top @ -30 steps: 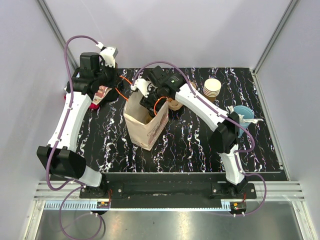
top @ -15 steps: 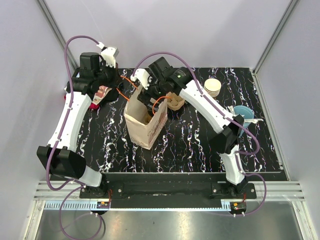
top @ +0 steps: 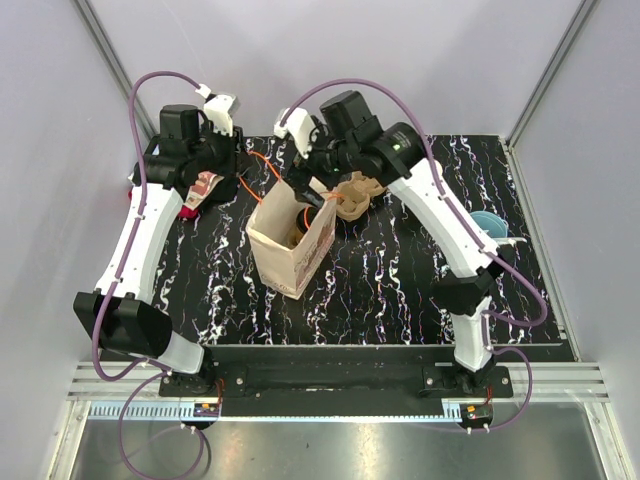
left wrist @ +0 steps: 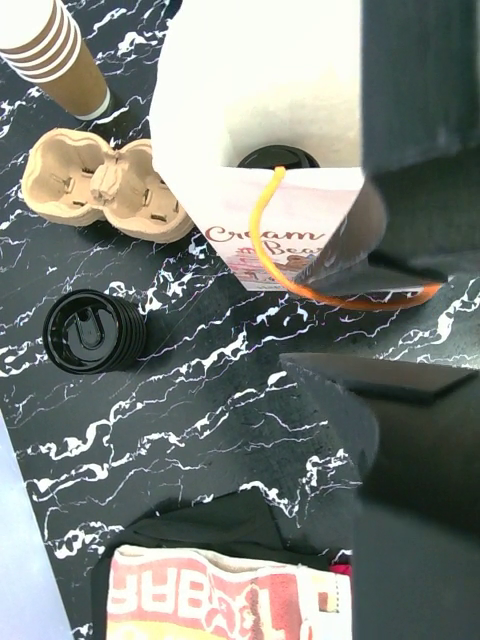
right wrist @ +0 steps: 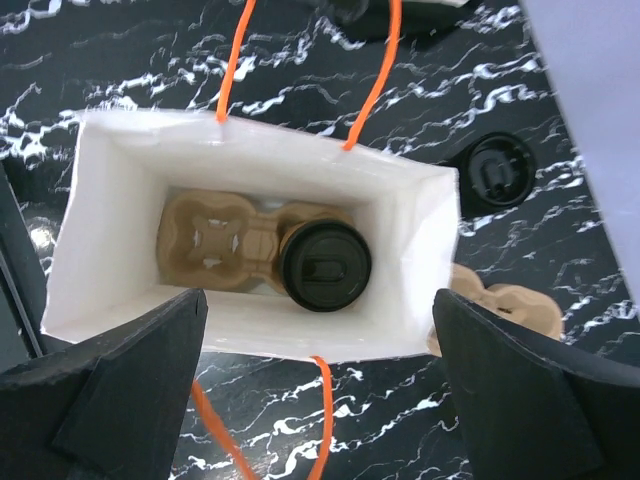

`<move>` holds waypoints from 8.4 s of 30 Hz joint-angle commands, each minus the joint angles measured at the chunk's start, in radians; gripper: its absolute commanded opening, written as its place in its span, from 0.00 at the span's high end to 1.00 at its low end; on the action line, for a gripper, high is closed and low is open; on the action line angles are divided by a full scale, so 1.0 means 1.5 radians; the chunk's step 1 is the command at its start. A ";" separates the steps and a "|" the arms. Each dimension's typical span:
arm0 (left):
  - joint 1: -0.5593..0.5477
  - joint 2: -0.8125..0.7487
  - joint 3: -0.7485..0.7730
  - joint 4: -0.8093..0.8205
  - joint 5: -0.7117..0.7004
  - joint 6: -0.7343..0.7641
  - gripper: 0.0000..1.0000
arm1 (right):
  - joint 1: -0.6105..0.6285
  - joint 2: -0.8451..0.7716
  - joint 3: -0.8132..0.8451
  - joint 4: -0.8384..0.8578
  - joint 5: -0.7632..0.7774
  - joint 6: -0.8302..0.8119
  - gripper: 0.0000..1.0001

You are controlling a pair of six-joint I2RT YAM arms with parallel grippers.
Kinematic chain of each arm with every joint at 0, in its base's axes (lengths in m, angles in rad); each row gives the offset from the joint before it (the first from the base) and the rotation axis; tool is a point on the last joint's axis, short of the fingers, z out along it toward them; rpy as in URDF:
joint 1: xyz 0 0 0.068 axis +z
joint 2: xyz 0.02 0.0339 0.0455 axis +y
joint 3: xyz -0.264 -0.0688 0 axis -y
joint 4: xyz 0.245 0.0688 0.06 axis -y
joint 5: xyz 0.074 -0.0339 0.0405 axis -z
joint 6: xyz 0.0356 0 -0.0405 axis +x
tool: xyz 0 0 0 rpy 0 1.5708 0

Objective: Pack the takeout coffee

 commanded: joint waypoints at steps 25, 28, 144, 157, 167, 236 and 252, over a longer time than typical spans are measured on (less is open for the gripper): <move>-0.028 -0.060 -0.002 0.029 0.067 0.038 0.01 | -0.352 -0.187 -0.194 0.060 0.215 0.132 0.16; -0.047 -0.062 0.003 0.021 0.058 0.048 0.01 | -0.409 -0.259 -0.311 0.072 0.191 0.122 0.22; -0.018 -0.013 0.183 -0.112 0.061 0.077 0.01 | -0.107 -0.194 0.093 0.057 -0.037 0.028 1.00; 0.082 -0.023 0.134 -0.111 0.112 0.048 0.01 | 0.055 -0.137 -0.010 0.078 0.028 -0.031 1.00; 0.086 -0.027 0.095 -0.088 0.134 0.033 0.01 | 0.104 -0.135 -0.124 0.120 0.073 -0.036 1.00; 0.020 -0.031 0.130 -0.079 0.331 0.020 0.01 | 0.036 -0.205 -0.263 0.120 0.163 -0.106 1.00; -0.002 0.018 0.110 -0.079 0.207 0.083 0.80 | 0.036 -0.242 -0.277 0.105 0.181 -0.096 1.00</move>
